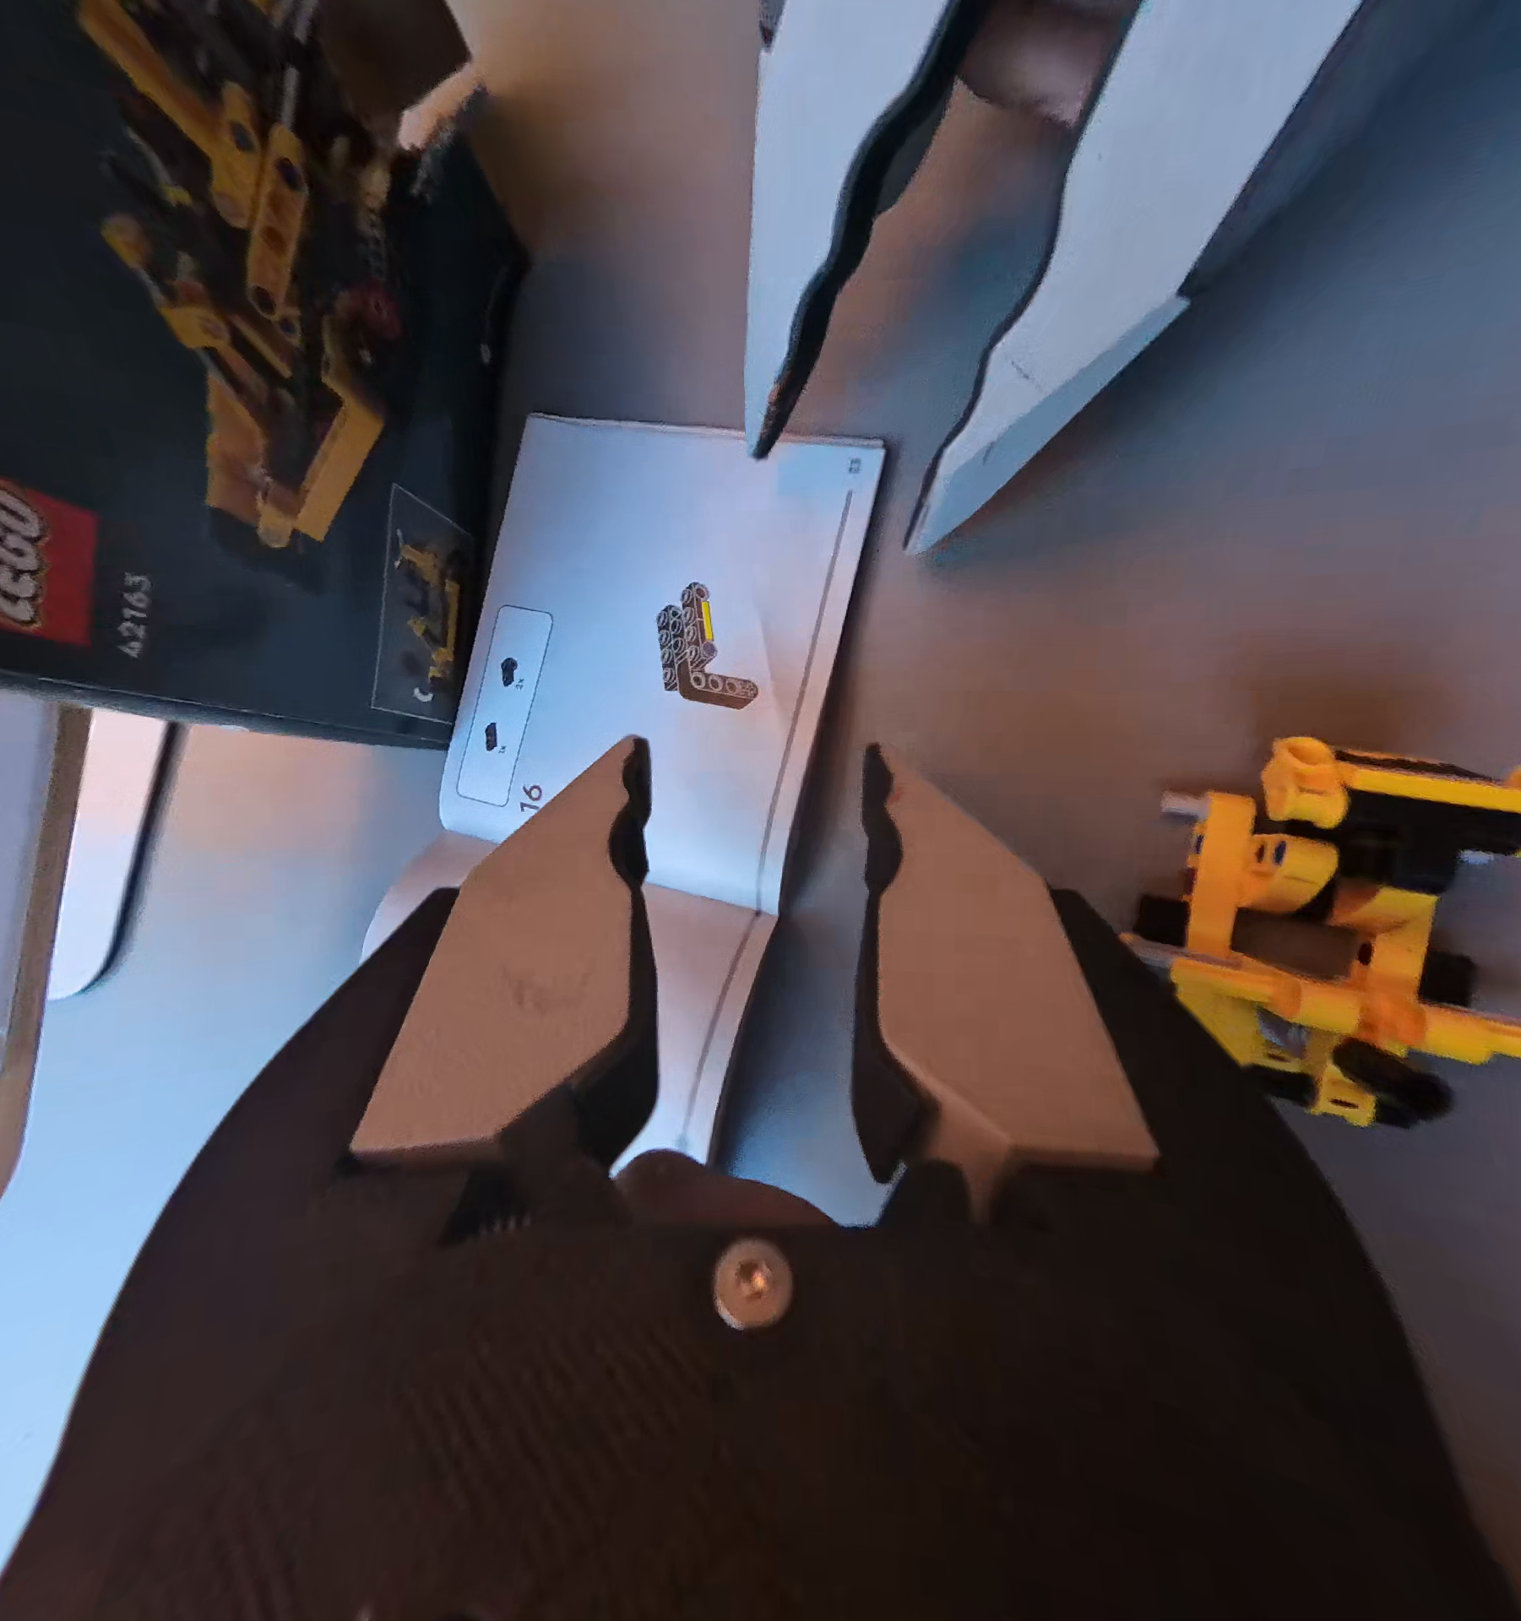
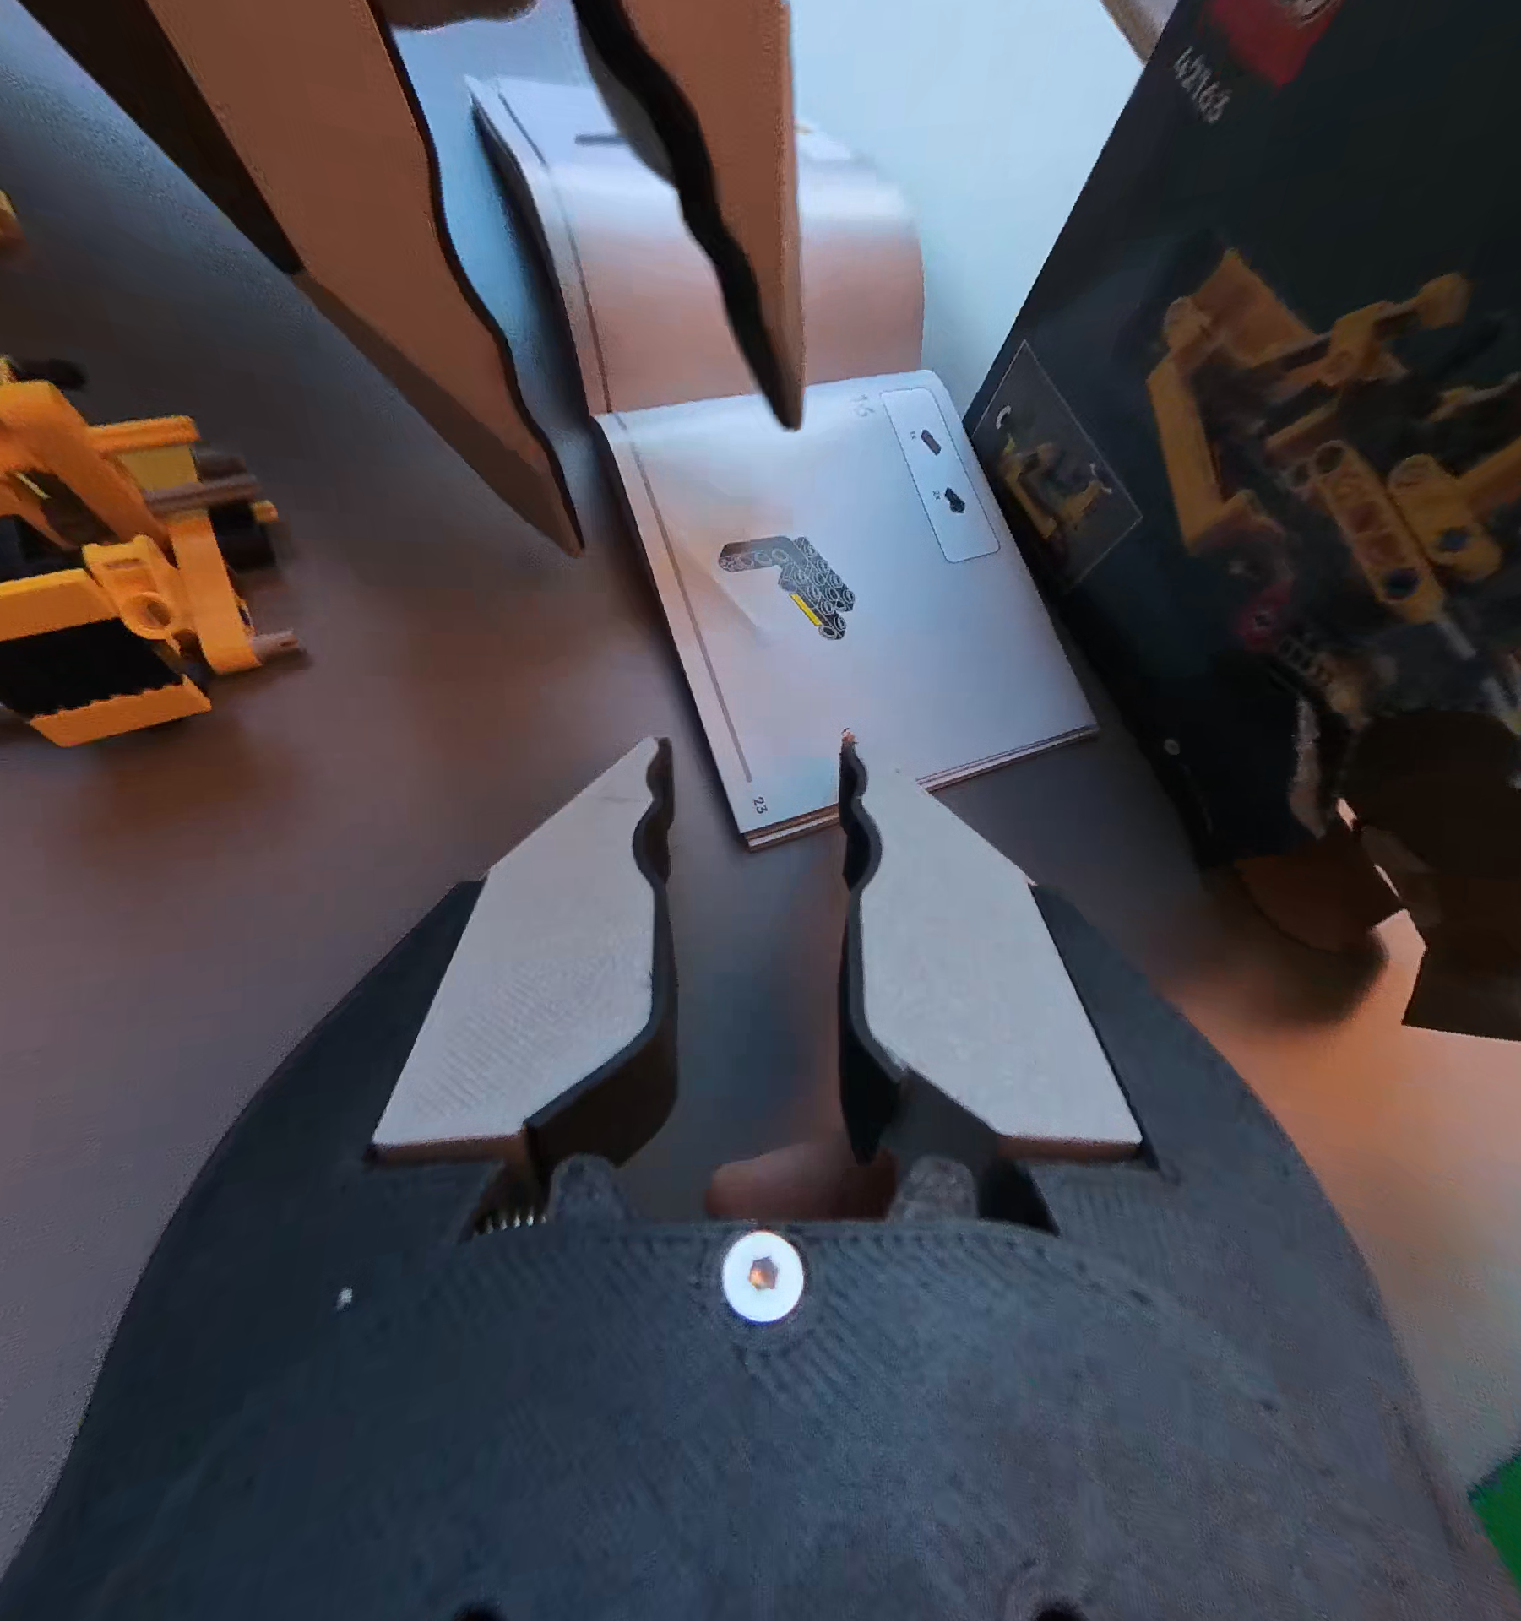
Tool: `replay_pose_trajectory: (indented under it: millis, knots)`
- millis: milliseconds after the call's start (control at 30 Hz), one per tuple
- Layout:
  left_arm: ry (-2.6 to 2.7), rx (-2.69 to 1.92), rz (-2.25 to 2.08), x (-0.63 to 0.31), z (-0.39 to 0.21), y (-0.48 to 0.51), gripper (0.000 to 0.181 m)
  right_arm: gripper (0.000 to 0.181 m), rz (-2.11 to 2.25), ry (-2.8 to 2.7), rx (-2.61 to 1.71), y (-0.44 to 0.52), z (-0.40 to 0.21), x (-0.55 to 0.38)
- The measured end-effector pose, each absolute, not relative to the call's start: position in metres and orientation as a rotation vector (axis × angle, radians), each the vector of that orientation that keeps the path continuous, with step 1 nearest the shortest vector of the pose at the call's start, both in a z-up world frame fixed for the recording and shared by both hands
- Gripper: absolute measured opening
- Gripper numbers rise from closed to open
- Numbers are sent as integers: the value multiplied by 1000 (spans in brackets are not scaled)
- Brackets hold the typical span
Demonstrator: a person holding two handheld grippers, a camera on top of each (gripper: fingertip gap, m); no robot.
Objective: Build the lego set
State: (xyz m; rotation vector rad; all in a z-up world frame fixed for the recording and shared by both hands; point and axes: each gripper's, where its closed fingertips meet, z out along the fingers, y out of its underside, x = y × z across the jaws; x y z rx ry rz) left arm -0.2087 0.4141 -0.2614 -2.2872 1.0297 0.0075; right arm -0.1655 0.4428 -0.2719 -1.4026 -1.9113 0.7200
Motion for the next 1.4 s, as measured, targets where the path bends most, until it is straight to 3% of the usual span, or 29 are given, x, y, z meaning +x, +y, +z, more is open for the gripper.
replay_pose_trajectory:
  millis: [67, 333, 533, 800, 867, 1000, 1100, 1133, 1233, 1400]
  knots:
    - [1039, -2305, 65, -216, -270, 418, 57, 32, 712, -1933, -1418, 443, -276, -167]
    - [1045, -2337, -93, -212, -277, 417, 23, 0, 746, -1965, -1425, 431, -278, -170]
    - [1034, -2327, -158, -211, -271, 413, 1, 0, 802, -1897, -1464, 431, -271, -174]
    - [1033, -2312, -172, -210, -266, 408, 0, 0, 1005, -1806, -1480, 421, -253, -171]
    - [1037, -2305, -171, -206, -263, 407, 21, 0, 1009, -1806, -1475, 417, -252, -171]
    - [1053, -2274, -64, -203, -265, 413, 13, 0, 932, -1806, -1462, 419, -253, -173]
    - [1059, -2316, 79, -220, -274, 417, 34, 0, 802, -1779, -1451, 433, -254, -169]
    - [1049, -2315, 94, -223, -274, 419, 34, 10, 776, -1786, -1453, 436, -256, -168]
    - [1026, -2320, 53, -225, -275, 419, 35, 13, 791, -1812, -1476, 435, -263, -166]
    - [1022, -2312, 22, -226, -274, 419, 5, 17, 814, -1812, -1501, 436, -264, -167]
